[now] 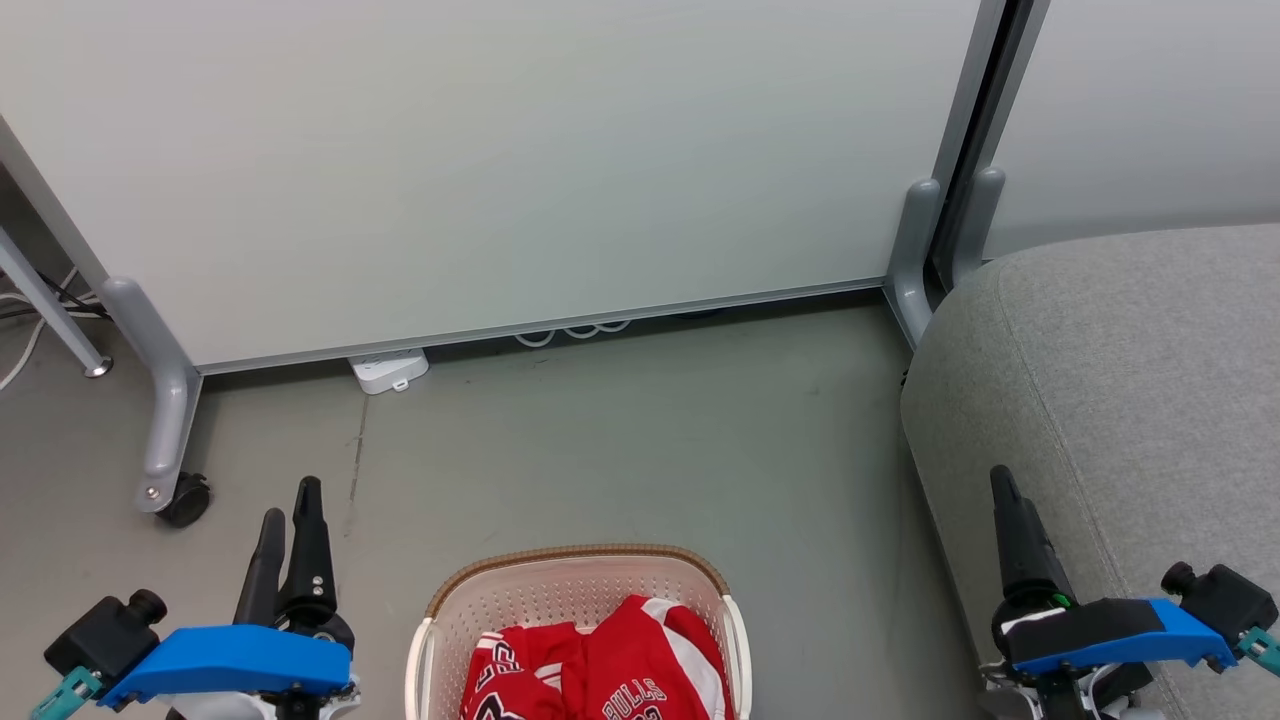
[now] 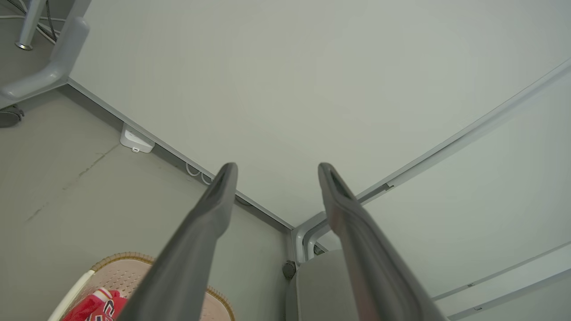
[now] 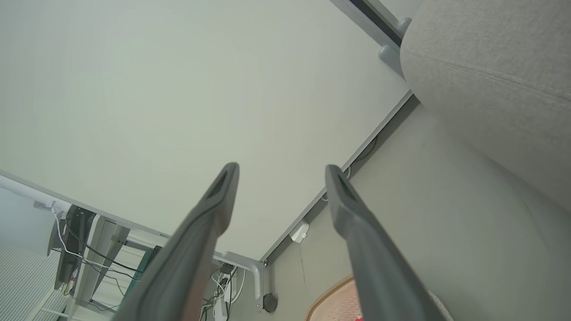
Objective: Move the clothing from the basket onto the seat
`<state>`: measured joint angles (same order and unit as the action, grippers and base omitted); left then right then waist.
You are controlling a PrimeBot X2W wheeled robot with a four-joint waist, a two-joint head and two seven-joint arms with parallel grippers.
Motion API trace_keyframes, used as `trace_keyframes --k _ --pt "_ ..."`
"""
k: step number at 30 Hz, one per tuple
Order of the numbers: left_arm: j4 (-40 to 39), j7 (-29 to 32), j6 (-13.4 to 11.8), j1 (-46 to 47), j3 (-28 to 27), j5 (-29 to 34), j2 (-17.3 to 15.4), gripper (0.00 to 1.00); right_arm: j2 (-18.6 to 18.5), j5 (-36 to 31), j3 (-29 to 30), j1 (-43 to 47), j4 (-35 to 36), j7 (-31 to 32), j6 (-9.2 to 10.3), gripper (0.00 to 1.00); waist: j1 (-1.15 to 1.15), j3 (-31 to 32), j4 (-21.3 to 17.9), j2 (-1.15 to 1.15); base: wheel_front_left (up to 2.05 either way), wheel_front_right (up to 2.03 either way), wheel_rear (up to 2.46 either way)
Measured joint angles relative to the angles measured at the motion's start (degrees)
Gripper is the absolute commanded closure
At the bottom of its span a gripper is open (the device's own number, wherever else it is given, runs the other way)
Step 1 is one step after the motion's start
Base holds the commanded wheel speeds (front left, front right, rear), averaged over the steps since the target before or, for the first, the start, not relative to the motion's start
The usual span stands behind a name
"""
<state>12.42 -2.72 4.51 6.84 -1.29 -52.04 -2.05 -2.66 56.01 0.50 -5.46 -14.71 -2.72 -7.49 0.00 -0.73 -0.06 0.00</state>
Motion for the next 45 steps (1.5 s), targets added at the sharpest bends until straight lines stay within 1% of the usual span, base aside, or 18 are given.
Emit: trace_keyframes --k 8,26,45 --pt "1.10 -1.52 -1.19 0.25 2.00 7.24 -0.77 0.00 -0.01 -8.09 -1.10 -0.55 -2.07 -1.53 0.00 0.00 0.00 0.02 -0.01 0.00 0.00 0.00 0.00" --pt "2.41 -4.87 -3.27 1.50 6.19 20.38 -2.30 0.00 -0.03 -21.69 -2.68 -1.43 -4.57 -4.75 0.00 0.00 0.00 0.14 0.10 0.00 0.00 0.00 0.00" --pt "3.14 -7.49 -4.42 2.44 7.82 30.61 -2.74 0.00 -0.04 -32.75 -3.89 -2.31 -5.44 -7.47 0.00 0.00 0.00 0.19 0.14 0.00 0.00 0.00 0.00"
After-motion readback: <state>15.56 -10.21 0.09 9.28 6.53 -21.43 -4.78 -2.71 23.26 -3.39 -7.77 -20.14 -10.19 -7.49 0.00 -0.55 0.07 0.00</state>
